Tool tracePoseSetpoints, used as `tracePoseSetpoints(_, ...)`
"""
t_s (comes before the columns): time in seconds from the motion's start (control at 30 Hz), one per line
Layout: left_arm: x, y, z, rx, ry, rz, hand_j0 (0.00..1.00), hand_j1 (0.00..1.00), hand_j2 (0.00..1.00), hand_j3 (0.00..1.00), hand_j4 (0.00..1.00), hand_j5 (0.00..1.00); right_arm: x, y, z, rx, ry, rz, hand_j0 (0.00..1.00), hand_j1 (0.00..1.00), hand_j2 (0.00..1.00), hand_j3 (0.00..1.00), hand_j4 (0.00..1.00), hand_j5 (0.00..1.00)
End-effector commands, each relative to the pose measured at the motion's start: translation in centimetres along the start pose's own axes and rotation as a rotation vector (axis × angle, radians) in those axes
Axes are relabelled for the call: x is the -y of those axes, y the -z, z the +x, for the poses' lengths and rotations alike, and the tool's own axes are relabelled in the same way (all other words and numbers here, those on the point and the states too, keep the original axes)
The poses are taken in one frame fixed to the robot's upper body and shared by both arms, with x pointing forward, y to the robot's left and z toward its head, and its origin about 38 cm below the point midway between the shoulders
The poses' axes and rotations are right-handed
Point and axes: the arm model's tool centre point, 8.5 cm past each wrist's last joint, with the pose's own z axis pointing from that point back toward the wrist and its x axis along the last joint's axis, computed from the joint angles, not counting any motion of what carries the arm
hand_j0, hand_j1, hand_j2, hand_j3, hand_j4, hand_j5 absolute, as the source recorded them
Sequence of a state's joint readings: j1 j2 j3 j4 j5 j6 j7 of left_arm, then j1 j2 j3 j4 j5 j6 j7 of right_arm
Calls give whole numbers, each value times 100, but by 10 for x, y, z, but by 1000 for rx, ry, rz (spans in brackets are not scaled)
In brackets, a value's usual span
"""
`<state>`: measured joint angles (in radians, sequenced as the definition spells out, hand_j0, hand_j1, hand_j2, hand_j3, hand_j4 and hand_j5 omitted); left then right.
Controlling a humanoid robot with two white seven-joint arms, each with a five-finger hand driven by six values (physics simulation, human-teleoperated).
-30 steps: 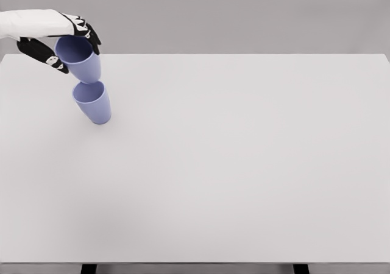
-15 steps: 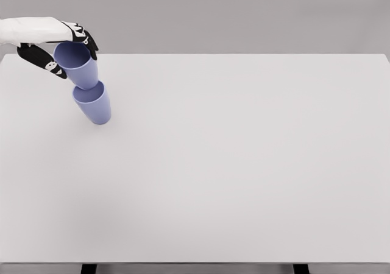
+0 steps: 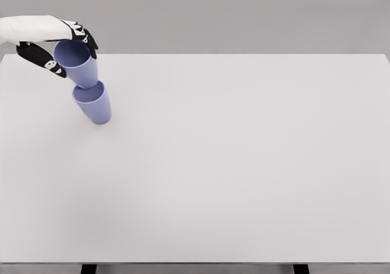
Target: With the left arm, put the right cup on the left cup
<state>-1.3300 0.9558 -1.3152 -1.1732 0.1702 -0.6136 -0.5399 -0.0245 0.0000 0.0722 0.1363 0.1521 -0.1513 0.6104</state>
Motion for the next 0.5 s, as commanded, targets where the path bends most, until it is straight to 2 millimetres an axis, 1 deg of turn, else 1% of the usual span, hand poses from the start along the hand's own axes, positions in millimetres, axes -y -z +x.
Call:
tracePoseSetpoints(0.0,-3,1,4,17,-8,9,53,53,53,53,53,53,0,0,0,0,-1,1,100,100,100,100,100,100)
tracePoseSetpoints(0.13,-5,2,12,45,-5,14,53,53,53,53,53,53,0,0,0,0,-1,1,100,100,100,100,100,100)
tracePoseSetpoints(0.23,-3,-7,8,25,-9,15,54,54,54,54,54,54,0,0,0,0,-1,1,100,100,100,100,100,100)
tracePoseSetpoints(0.33,-1,-12,5,13,-12,16,54,54,54,54,54,54,0,0,0,0,-1,1,100,100,100,100,100,100)
tracePoseSetpoints(0.47,0,-9,10,29,-9,12,54,54,54,54,54,54,0,0,0,0,-1,1,100,100,100,100,100,100)
